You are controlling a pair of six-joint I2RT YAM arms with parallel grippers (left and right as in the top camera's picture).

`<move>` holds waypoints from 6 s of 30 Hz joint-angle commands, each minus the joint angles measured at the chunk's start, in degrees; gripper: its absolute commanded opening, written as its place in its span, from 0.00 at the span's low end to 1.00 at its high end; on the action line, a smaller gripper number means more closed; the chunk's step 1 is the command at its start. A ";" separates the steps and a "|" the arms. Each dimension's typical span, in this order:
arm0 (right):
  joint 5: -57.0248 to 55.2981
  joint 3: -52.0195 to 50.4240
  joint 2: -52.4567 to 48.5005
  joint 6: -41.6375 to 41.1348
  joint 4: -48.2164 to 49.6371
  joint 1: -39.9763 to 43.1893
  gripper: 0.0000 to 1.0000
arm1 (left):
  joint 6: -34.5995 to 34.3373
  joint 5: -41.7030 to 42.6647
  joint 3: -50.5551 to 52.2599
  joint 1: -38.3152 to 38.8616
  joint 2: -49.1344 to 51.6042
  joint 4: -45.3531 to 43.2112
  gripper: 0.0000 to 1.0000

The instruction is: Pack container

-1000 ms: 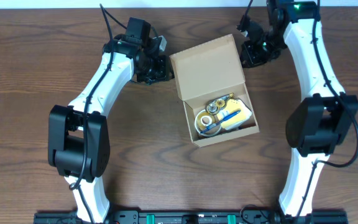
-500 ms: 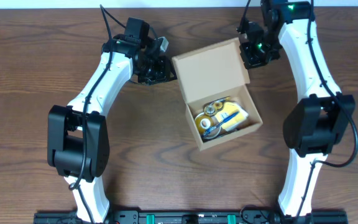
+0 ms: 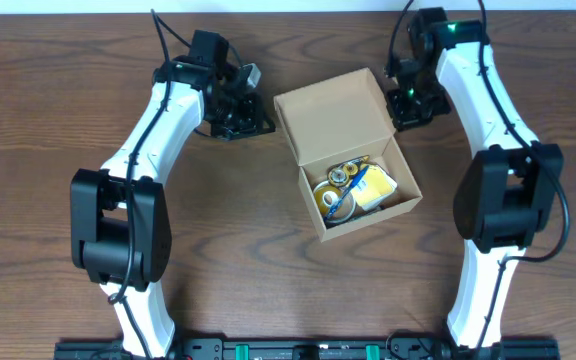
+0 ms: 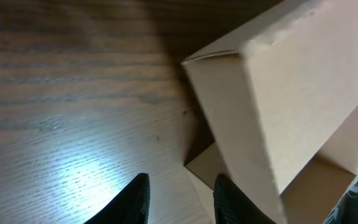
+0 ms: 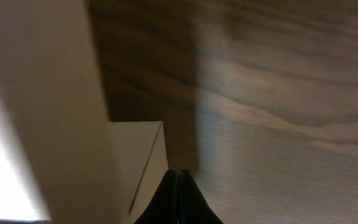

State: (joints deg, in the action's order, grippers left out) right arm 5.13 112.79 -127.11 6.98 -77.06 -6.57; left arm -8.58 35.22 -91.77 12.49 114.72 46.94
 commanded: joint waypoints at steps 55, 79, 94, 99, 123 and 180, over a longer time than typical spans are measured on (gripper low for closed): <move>3.13 -2.19 0.33 -5.18 -3.45 10.88 0.01 | -3.23 -21.24 -3.78 0.20 -0.52 14.40 0.21; 7.37 11.58 0.35 -4.35 -7.39 10.29 0.02 | -5.20 -17.79 -3.78 3.58 -0.15 1.18 0.25; 7.34 11.76 0.35 -4.35 -7.82 10.36 0.02 | -6.47 -16.09 -3.78 5.55 1.33 -1.62 0.29; 7.34 11.76 0.35 -4.39 -7.93 10.36 0.02 | -6.47 -16.04 -3.78 5.60 1.33 -1.97 0.30; 10.01 2.58 0.33 -2.62 -2.64 7.30 0.01 | -0.83 -25.53 -4.39 2.01 6.05 4.63 0.09; 53.42 -6.62 -11.54 28.22 5.66 10.54 0.01 | 26.16 37.62 -11.47 -10.23 15.45 3.48 0.06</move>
State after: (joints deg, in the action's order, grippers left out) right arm 58.06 105.97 -139.28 34.13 -71.31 4.69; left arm 18.22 72.07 -100.36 2.72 130.10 49.32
